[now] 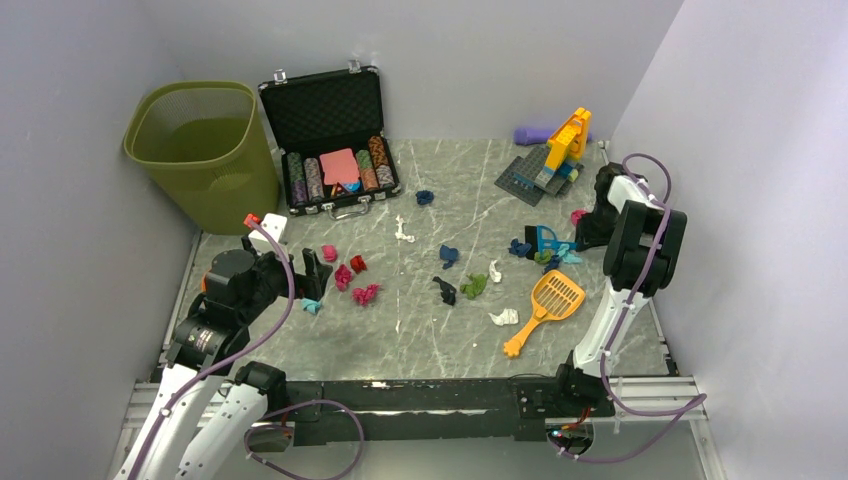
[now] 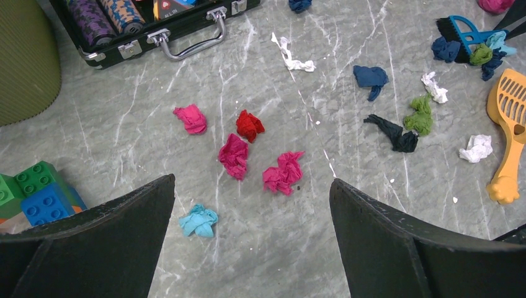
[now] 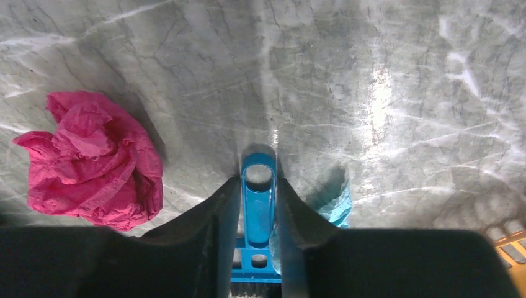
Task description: Sweep away the paper scraps from the table
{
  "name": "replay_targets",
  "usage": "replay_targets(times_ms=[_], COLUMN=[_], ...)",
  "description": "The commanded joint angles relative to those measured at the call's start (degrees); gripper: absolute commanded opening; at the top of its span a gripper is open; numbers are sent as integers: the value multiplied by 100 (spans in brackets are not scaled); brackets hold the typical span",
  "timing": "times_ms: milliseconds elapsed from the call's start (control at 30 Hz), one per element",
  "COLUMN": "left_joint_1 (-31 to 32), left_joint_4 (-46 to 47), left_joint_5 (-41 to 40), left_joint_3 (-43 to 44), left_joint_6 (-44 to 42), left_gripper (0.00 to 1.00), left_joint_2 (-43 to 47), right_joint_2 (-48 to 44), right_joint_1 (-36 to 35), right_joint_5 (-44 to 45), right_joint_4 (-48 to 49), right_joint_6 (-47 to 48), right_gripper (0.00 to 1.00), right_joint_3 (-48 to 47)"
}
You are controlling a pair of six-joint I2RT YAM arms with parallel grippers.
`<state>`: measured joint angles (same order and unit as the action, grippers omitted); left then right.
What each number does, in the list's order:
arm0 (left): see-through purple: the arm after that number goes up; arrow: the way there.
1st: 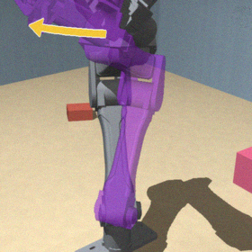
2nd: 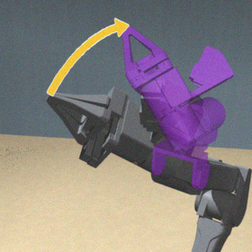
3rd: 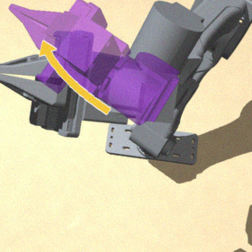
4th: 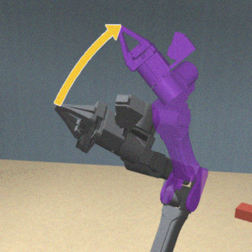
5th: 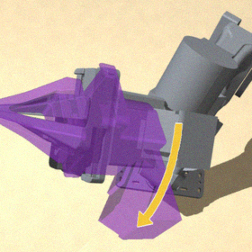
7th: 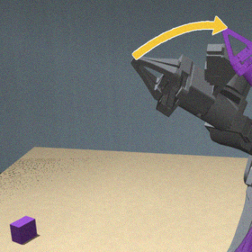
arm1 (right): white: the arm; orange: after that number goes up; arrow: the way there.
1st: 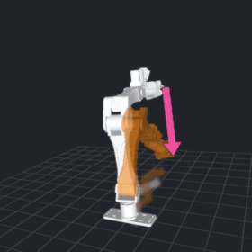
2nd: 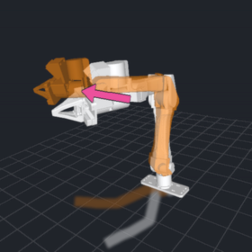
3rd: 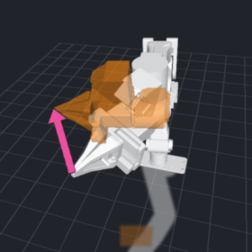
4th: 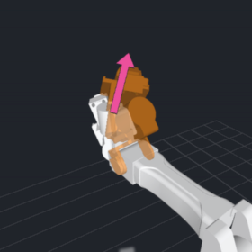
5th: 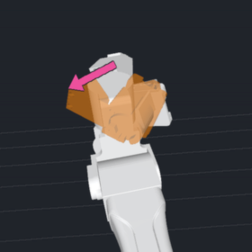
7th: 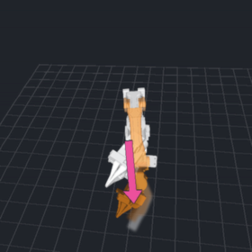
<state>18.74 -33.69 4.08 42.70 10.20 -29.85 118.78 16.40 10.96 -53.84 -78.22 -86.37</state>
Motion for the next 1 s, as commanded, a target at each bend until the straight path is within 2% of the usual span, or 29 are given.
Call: replay_targets(times_ms=[0, 33, 100, 367, 600, 800, 967], left_joint_1=[-6, -13, -7, -6, -2, -7, -6], left_joint_4=[105, 108, 124, 117, 179, 157, 223], left_joint_5=[-20, -14, -4, 29, 114, 100, 256], left_joint_3=[11, 11, -7, 1, -50, -34, -33], left_joint_6=[16, 17, 9, 19, -1, 2, -4], left_gripper=[98, 98, 98, 98, 98, 98, 98], left_joint_2=[43, 47, 77, 53, 110, -14, -107], right_joint_2=[267, 256, 187, -917, -1659, -2585, -3799], right_joint_1=[-67, -66, -118, -450, -1237, -2203, -2889], right_joint_5=[57, 39, 59, 260, 1200, 1790, 1245], right_joint_4=[-169, -151, -168, 172, 439, 2003, 4023], right_joint_6=[-228, -225, -209, -215, 579, 2167, 3655], right_gripper=[21, 8, 2, 0, 0, 0, 1], right_joint_3=[170, 187, 163, -12, -719, 12, 1560])
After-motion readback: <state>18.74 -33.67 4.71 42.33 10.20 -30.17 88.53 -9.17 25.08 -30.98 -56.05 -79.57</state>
